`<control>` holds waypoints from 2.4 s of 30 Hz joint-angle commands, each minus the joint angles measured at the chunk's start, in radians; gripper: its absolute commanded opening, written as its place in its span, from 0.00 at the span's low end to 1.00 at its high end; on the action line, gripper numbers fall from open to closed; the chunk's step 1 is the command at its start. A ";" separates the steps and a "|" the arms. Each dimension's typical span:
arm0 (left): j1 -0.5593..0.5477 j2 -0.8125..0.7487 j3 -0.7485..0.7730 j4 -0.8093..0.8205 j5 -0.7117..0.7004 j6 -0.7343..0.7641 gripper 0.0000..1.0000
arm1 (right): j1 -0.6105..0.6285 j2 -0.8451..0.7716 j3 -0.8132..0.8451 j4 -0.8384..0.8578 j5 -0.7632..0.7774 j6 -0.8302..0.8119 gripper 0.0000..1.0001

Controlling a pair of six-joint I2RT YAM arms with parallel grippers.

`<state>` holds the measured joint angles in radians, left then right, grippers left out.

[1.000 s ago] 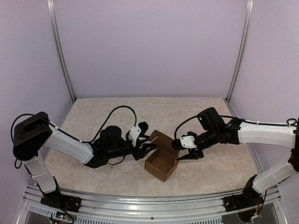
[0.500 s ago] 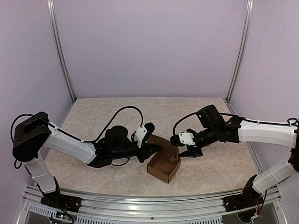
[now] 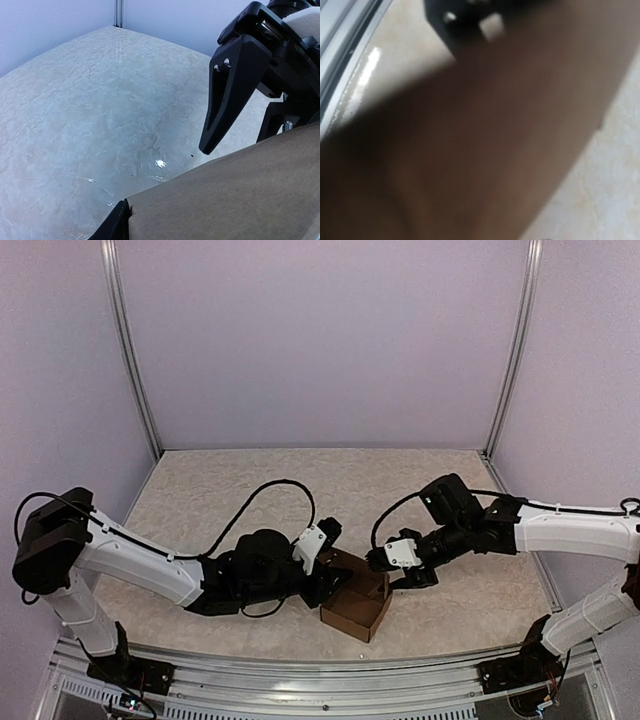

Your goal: Fold the paper box

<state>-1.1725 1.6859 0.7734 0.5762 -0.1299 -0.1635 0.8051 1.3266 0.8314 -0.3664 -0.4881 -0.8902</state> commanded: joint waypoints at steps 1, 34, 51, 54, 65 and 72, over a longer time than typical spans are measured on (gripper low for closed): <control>-0.029 -0.047 -0.042 -0.090 -0.062 -0.027 0.44 | 0.008 -0.030 -0.029 -0.025 0.010 -0.019 0.50; -0.188 -0.149 -0.184 -0.193 -0.354 -0.072 0.59 | 0.008 -0.052 -0.061 0.005 -0.002 0.012 0.50; -0.046 -0.059 -0.054 -0.098 -0.138 0.227 0.60 | 0.009 -0.037 -0.037 0.002 -0.013 0.045 0.52; -0.057 -0.028 0.001 -0.179 -0.117 0.182 0.52 | 0.008 -0.044 -0.041 0.000 -0.010 0.040 0.53; -0.051 0.071 0.133 -0.300 -0.030 -0.034 0.32 | 0.008 -0.051 -0.059 0.004 -0.014 0.023 0.53; -0.073 0.091 0.107 -0.319 -0.055 -0.066 0.30 | 0.009 -0.072 -0.075 -0.051 -0.023 -0.029 0.55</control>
<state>-1.2190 1.7382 0.9115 0.3527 -0.2211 -0.1833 0.8082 1.2778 0.7723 -0.3695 -0.5049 -0.8795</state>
